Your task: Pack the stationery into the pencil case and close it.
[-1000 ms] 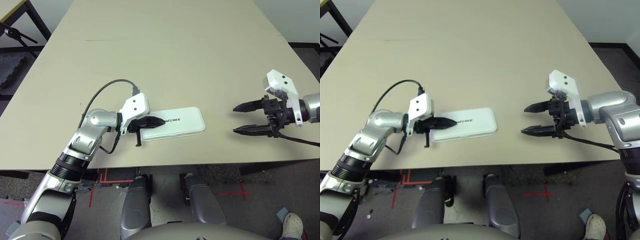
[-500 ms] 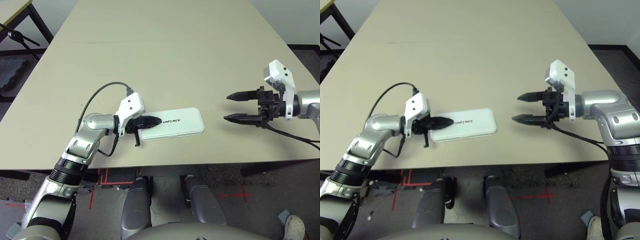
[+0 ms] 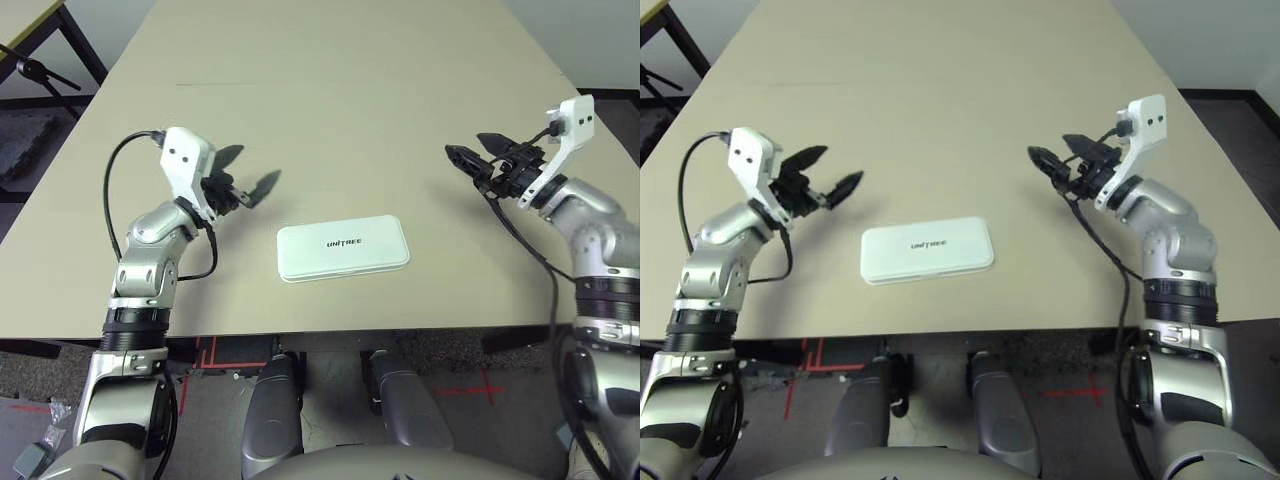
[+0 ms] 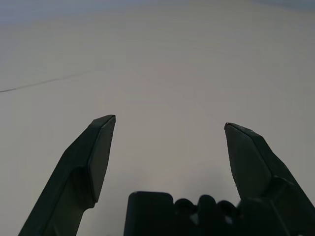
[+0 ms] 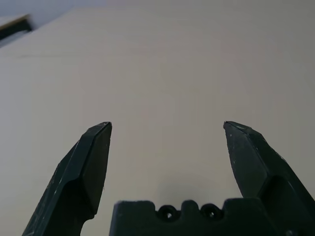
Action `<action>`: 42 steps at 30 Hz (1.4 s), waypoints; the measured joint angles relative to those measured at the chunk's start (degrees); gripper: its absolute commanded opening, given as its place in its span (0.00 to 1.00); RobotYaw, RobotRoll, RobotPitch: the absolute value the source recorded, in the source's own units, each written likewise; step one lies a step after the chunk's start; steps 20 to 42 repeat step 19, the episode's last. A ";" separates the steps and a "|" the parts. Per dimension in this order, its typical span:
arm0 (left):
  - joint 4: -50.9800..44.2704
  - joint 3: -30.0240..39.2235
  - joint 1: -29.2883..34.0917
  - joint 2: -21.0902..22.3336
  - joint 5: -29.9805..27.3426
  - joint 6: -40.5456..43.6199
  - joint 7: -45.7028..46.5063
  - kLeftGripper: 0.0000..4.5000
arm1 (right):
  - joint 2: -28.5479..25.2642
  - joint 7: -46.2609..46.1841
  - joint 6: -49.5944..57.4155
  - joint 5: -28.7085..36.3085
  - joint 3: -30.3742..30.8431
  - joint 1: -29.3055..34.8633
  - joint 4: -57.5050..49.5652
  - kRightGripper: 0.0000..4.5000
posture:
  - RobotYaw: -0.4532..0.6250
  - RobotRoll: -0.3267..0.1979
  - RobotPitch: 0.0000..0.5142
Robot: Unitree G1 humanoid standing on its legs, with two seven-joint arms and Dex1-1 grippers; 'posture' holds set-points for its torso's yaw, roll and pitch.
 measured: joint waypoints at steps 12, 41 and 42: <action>12.18 5.13 -2.02 -0.61 2.91 -11.14 15.60 1.00 | 2.13 -16.40 -18.74 -3.79 -3.36 -3.51 14.57 1.00 | 0.36 0.62 0.39; 12.31 6.01 -2.02 -0.71 2.83 -12.19 17.85 1.00 | 2.08 -16.28 -18.82 -3.44 -3.32 -4.02 15.41 1.00 | 0.35 0.62 0.40; 12.31 6.01 -2.02 -0.71 2.83 -12.19 17.85 1.00 | 2.08 -16.28 -18.82 -3.44 -3.32 -4.02 15.41 1.00 | 0.35 0.62 0.40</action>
